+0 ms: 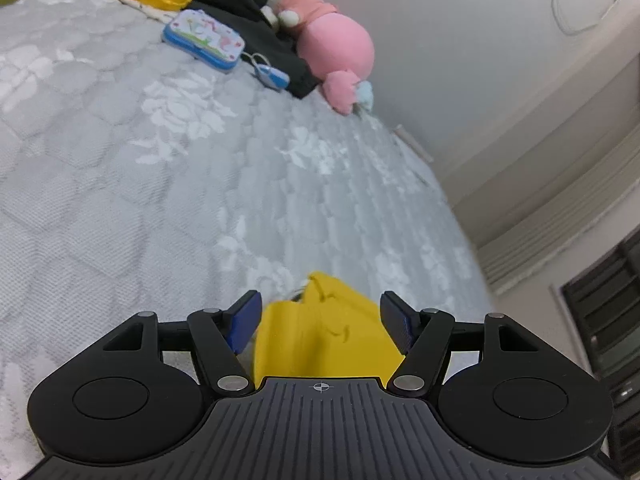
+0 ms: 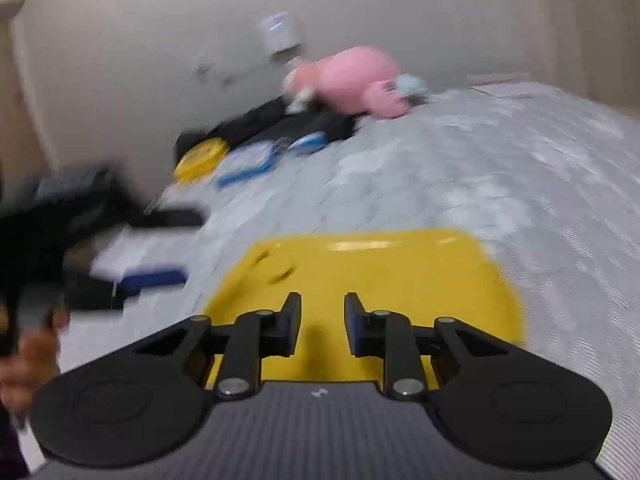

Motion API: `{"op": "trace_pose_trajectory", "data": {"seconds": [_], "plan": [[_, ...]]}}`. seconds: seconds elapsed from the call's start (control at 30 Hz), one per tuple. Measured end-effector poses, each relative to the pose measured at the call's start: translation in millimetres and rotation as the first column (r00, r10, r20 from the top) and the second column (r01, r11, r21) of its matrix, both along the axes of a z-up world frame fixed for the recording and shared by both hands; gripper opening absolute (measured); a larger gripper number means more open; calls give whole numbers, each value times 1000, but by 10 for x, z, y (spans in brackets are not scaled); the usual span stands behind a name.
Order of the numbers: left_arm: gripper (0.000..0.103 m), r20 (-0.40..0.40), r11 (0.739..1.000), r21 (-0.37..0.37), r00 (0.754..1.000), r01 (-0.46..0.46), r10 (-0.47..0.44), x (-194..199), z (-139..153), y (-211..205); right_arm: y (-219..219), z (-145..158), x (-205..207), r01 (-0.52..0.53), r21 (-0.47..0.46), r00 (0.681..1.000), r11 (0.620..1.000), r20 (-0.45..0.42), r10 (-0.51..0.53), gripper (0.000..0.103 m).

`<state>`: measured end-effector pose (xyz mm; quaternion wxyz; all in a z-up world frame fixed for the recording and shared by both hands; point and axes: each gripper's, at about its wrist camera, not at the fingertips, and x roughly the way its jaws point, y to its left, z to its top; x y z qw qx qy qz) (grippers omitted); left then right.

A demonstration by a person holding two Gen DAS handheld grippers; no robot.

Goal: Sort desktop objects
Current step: 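Press the yellow lid flat with the right gripper while the left gripper moves to its latch flap, then pinch the lid's latch flap down with the left gripper while the right gripper presses the lid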

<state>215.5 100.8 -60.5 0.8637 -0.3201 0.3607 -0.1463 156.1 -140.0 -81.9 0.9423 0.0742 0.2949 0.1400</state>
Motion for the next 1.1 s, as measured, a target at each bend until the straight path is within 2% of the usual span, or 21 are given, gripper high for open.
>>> {"op": "trace_pose_trajectory", "data": {"seconds": [0.13,0.3,0.37,0.4,0.43,0.47,0.53,0.57,0.6,0.67,0.73,0.83,0.9,1.0,1.03,1.1], "plan": [[72,-29,999,-34,1000,-1,0,32,-43,32,311,-81,-16,-16,-163,997,986,67,28,26],[73,-18,999,-39,1000,7,-8,21,-26,33,433,-140,6,7,-217,994,976,107,17,26],[73,-6,998,-66,1000,21,-21,11,-34,37,401,-116,17,-1,-204,994,979,105,23,26],[73,-1,994,-99,999,37,-37,8,-47,38,331,-84,32,-6,-165,995,986,94,22,26],[73,1,986,-155,998,60,-61,8,-75,41,246,-48,49,7,-119,997,993,80,3,21],[72,-2,965,-247,996,89,-92,19,-129,43,145,-5,61,48,-72,997,996,66,-43,12],[70,-11,909,-396,990,126,-142,45,-241,13,-55,71,76,123,-37,991,992,49,-121,9],[68,-19,891,-433,987,138,-162,59,-290,-28,-148,91,90,142,-36,989,989,36,-141,9],[65,-24,894,-425,985,143,-169,67,-315,-70,-242,112,104,160,-36,987,986,22,-160,9],[56,-49,939,-313,985,142,-166,78,-333,-175,-379,117,102,184,-51,983,981,15,-184,9],[27,-54,972,-184,986,147,-160,67,-333,-272,-442,79,109,198,-78,980,977,17,-198,9],[8,-45,987,-57,987,153,-155,56,-316,-375,-466,8,55,206,-69,978,976,31,-204,10],[4,-38,988,-12,987,157,-157,52,-320,-408,-381,-22,53,172,-116,984,978,61,-166,12],[3,-35,987,-4,987,159,-159,66,-347,-400,-199,-66,33,120,-229,989,966,112,-96,25],[3,-32,987,-1,987,161,-161,74,-360,-403,-157,-77,26,112,-245,989,963,121,-84,31],[3,-17,986,5,986,167,-166,71,-362,-414,-116,-83,18,109,-251,988,962,133,-77,32]]}}
